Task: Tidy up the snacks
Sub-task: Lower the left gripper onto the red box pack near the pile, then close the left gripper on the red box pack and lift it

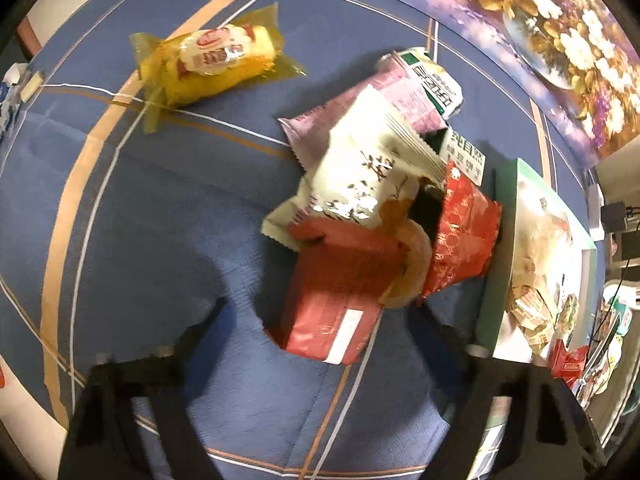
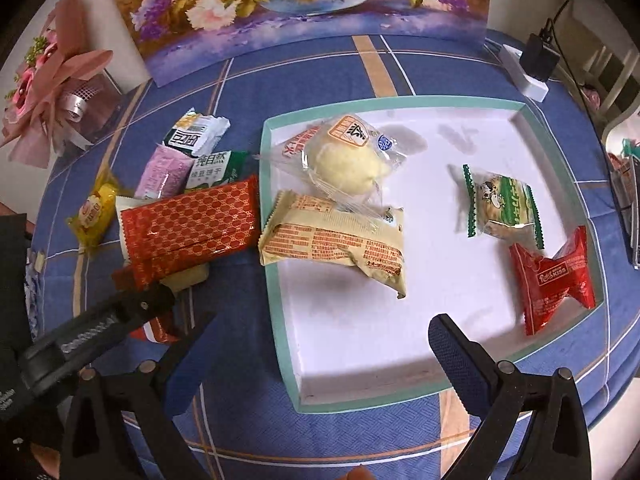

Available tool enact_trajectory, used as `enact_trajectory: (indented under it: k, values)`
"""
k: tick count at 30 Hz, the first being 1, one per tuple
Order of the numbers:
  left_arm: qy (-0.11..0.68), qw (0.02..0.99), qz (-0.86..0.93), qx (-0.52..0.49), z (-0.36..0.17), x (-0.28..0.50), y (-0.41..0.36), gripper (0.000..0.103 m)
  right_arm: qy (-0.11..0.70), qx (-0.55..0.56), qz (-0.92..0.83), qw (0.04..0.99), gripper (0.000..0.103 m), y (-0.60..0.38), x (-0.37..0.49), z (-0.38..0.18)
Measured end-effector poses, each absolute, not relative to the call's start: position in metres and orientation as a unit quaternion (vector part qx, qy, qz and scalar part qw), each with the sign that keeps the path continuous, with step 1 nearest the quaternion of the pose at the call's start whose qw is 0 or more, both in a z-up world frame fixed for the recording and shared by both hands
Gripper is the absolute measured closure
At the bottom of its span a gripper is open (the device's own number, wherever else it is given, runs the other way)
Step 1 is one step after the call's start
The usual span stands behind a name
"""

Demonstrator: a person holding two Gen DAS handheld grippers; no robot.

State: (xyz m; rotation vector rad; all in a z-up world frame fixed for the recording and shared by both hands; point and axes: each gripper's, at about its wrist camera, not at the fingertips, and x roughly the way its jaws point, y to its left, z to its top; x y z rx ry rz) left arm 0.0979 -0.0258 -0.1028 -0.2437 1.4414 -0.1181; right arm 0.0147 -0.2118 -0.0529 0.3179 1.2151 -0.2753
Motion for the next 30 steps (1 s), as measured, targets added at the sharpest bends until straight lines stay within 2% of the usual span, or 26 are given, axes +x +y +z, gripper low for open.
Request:
enact_trajectory:
  k: [1, 4, 5, 8, 17, 30]
  values:
    - [0.659, 0.741, -0.059, -0.115, -0.104, 0.099, -0.028, 0.031, 0.567, 0.149, -0.128, 0.8, 0.0, -0.211, 0.015, -0.053]
    - [0.656, 0.745, -0.06, -0.106, -0.104, 0.099, -0.037, 0.038, 0.567, 0.151, -0.125, 0.8, 0.0, -0.211, 0.016, -0.054]
    - [0.655, 0.745, -0.061, -0.107, -0.104, 0.098, -0.038, 0.047, 0.568, 0.153, -0.123, 0.8, 0.0, -0.212, 0.016, -0.055]
    - [0.655, 0.744, -0.062, -0.114, -0.103, 0.1, -0.038, 0.057, 0.568, 0.156, -0.122, 0.799, 0.0, -0.213, 0.017, -0.057]
    - [0.651, 0.743, -0.059, -0.145, -0.092, 0.094, -0.027, 0.061, 0.553, 0.185, -0.096, 0.806, 0.0, -0.212, 0.02, -0.056]
    - [0.617, 0.758, -0.046, -0.206, -0.061, 0.091, 0.016, 0.062, 0.487, 0.195, -0.031, 0.851, 0.0, -0.198, 0.03, -0.043]
